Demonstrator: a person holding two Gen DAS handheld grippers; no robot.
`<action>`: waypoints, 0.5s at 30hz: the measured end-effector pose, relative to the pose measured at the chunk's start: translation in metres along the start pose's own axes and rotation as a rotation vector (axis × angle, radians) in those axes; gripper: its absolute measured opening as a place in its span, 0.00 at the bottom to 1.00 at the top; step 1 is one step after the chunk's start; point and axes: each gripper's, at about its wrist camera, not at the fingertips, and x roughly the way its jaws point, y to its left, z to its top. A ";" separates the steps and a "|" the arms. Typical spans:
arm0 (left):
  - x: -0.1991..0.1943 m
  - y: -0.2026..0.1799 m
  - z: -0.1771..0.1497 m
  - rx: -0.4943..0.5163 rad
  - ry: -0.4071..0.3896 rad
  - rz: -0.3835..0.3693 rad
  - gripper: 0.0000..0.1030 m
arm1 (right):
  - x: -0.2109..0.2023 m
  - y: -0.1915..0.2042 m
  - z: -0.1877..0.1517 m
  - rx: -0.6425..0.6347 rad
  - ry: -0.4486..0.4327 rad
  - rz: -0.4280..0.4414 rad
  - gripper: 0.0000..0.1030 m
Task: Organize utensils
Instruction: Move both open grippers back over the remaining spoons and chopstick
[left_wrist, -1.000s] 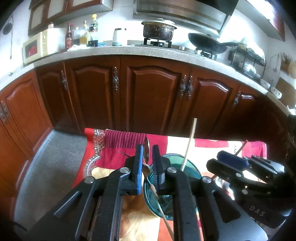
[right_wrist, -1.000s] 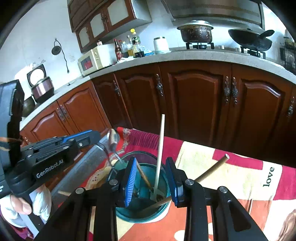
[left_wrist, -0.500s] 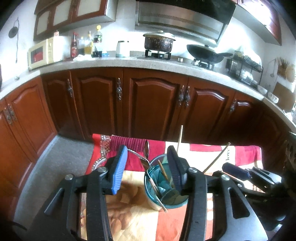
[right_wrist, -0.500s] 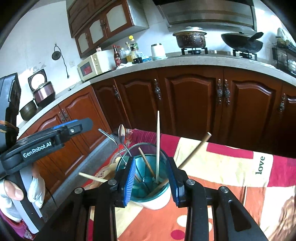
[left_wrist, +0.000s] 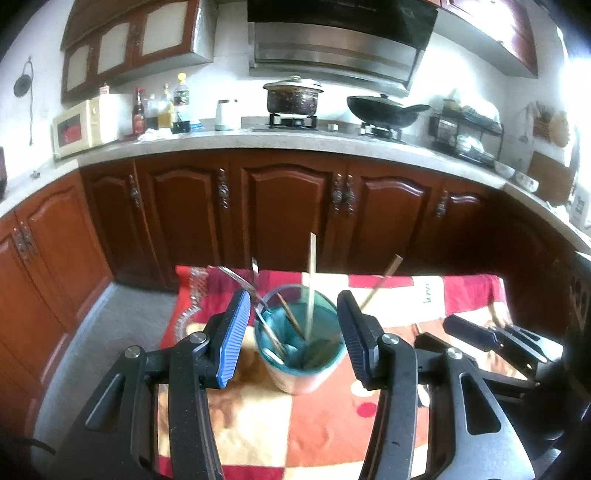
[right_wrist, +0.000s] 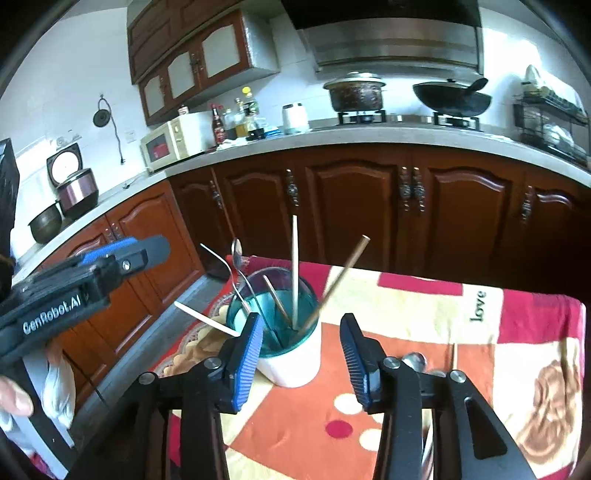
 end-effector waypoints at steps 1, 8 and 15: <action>-0.001 -0.005 -0.004 0.002 0.007 -0.007 0.47 | -0.003 -0.001 -0.002 0.003 0.003 -0.009 0.41; -0.007 -0.029 -0.023 0.016 0.033 -0.032 0.47 | -0.024 -0.018 -0.016 0.051 -0.002 -0.053 0.41; -0.005 -0.050 -0.036 0.030 0.067 -0.072 0.47 | -0.042 -0.030 -0.026 0.077 -0.003 -0.095 0.41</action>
